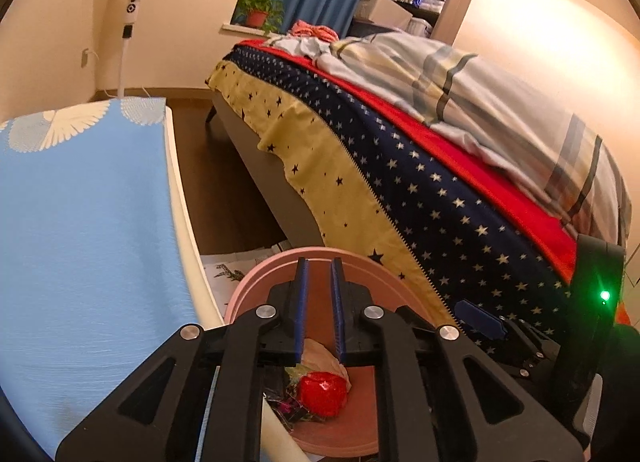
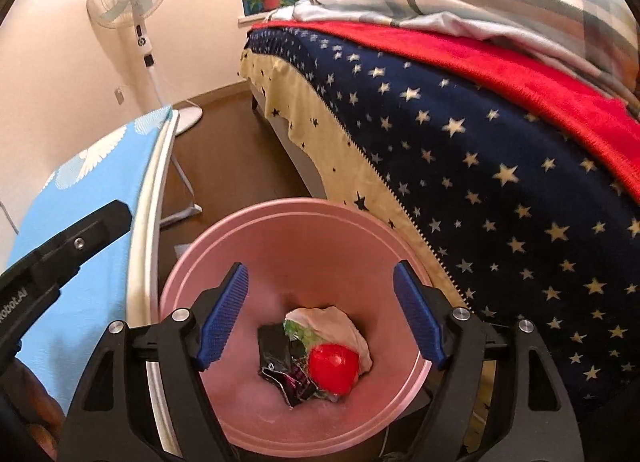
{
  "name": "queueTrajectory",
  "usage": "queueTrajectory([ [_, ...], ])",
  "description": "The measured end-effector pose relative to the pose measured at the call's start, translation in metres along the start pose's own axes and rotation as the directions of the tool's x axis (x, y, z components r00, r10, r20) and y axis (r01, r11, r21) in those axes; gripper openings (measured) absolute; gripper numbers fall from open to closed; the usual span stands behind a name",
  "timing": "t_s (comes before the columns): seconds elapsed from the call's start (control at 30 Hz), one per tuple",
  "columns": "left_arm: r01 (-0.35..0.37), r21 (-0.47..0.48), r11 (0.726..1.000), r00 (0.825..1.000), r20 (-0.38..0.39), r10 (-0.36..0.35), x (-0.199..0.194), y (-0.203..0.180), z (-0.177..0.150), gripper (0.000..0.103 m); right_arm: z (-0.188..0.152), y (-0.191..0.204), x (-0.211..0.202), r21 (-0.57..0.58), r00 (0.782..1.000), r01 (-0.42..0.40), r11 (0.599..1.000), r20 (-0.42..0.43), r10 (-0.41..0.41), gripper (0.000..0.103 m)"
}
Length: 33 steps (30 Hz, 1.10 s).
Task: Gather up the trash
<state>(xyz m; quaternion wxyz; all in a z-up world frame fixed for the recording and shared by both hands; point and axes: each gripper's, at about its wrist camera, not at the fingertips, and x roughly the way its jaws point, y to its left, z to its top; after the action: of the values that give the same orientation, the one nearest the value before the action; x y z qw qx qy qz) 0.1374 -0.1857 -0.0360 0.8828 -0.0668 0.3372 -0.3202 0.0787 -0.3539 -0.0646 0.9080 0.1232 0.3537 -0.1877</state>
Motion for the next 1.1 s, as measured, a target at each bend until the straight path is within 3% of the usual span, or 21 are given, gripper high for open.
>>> queueTrajectory([
  [0.2,-0.018,0.018,1.000,0.999,0.048,0.017,-0.042,-0.006,0.001,0.011,0.013,0.000,-0.038,0.010,0.995,-0.070,0.998,0.074,0.069,0.074],
  [0.27,-0.034,0.029,0.999,0.997,0.073,0.032,-0.062,-0.010,0.001,0.017,0.018,0.004,-0.058,-0.008,0.989,-0.088,0.996,0.118,0.088,0.075],
  [0.33,-0.058,0.041,0.997,0.993,0.103,0.053,-0.082,-0.015,0.001,0.036,0.021,0.007,-0.081,-0.028,0.981,-0.110,0.993,0.160,0.114,0.079],
  [0.4,-0.076,0.058,0.995,0.989,0.133,0.067,-0.101,-0.021,0.002,0.041,0.023,0.009,-0.100,-0.051,0.973,-0.125,0.991,0.189,0.133,0.086],
  [0.5,-0.122,0.090,0.988,0.980,0.169,0.106,-0.129,-0.031,0.005,0.058,0.021,0.008,-0.133,-0.083,0.959,-0.150,0.985,0.231,0.165,0.096],
  [0.73,-0.234,0.041,0.971,0.943,0.253,0.216,-0.197,-0.042,-0.006,0.091,0.006,0.007,-0.183,-0.182,0.936,-0.200,0.963,0.255,0.243,0.098],
  [1.0,-0.391,-0.061,0.919,0.889,0.234,0.394,-0.228,-0.039,-0.058,0.095,-0.039,0.009,-0.184,-0.197,0.954,-0.218,0.956,0.164,0.251,0.098],
  [1.1,-0.414,-0.094,0.906,0.883,0.201,0.424,-0.228,-0.038,-0.081,0.095,-0.053,0.012,-0.182,-0.204,0.957,-0.222,0.953,0.144,0.254,0.098],
])
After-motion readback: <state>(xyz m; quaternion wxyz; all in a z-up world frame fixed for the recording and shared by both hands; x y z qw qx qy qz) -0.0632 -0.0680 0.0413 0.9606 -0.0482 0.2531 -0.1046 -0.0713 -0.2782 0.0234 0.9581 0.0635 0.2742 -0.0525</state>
